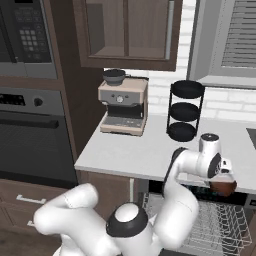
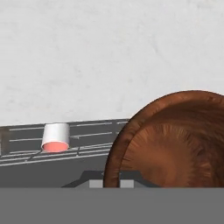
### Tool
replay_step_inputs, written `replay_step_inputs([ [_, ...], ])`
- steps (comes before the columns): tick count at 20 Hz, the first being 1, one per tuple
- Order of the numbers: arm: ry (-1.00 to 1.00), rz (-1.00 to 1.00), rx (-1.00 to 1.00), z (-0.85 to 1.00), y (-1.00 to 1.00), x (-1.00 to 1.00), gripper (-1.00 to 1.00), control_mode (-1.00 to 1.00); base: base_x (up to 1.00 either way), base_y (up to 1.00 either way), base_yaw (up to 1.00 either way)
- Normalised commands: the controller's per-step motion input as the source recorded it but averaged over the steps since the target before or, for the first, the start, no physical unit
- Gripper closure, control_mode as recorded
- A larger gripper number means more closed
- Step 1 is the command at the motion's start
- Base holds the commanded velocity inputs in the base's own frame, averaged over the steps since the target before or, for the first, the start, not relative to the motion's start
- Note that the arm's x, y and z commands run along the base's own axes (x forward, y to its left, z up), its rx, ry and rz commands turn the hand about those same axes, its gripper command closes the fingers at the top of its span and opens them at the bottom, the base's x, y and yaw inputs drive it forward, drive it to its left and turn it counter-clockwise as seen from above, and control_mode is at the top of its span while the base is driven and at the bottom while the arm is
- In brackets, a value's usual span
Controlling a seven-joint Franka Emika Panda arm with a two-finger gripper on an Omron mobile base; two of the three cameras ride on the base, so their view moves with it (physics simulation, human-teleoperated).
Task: Pick up the cup and bowl from the counter, place them in the dishwasher, and close the dishwasher door.
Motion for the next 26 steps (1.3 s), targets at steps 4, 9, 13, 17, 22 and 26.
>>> replay_step_inputs([
  [4,0.0,0.0,-0.01,-0.42,0.62,-1.0,1.0,-1.0,0.0,0.0,0.0],
  [9,0.0,0.09,-0.04,-0.64,0.87,-0.52,1.0,-1.0,0.0,0.0,0.0],
  [13,0.0,0.1,0.0,-0.78,0.48,0.16,1.0,-1.0,0.0,0.0,0.0],
  [17,0.0,0.07,0.0,-0.57,0.09,0.29,1.0,-1.0,0.0,0.0,0.0],
  [22,0.0,0.06,0.06,-0.14,0.0,0.42,1.0,-1.0,0.0,0.0,0.0],
  [26,-0.03,0.0,0.06,-0.13,-0.01,0.33,1.0,-1.0,0.0,0.0,0.0],
])
